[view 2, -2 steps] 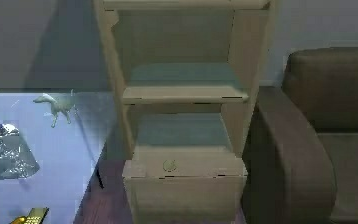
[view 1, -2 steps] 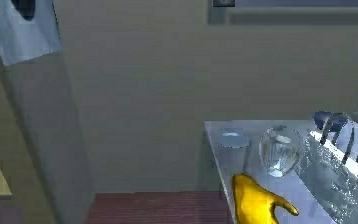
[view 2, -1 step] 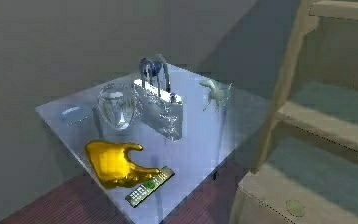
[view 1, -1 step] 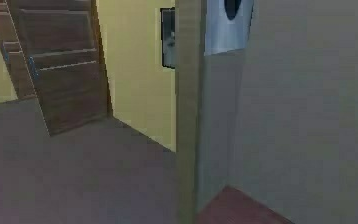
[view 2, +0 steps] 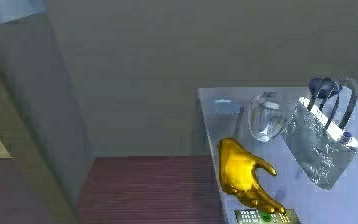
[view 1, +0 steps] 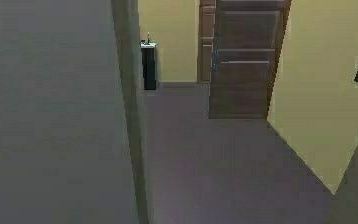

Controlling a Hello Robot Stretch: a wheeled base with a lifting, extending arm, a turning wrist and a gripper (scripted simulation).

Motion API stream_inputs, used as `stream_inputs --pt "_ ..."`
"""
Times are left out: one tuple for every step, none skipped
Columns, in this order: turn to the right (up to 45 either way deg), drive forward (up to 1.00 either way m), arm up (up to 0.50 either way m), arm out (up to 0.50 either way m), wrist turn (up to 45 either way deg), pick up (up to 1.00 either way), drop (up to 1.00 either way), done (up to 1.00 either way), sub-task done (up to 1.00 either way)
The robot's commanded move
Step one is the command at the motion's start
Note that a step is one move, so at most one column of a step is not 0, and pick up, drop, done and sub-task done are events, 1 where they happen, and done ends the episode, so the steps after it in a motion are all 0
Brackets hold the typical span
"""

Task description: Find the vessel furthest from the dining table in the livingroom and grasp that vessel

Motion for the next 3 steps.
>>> stream_inputs --pt "-45.0 0.0 0.0 0.0 0.0 0.0 0.0 0.0 0.0" --pt "-36.0 0.0 0.0 0.0 0.0 0.0 0.0 0.0 0.0" --pt "0.0 0.9 0.0 0.0 0.0 0.0 0.0 0.0 0.0"
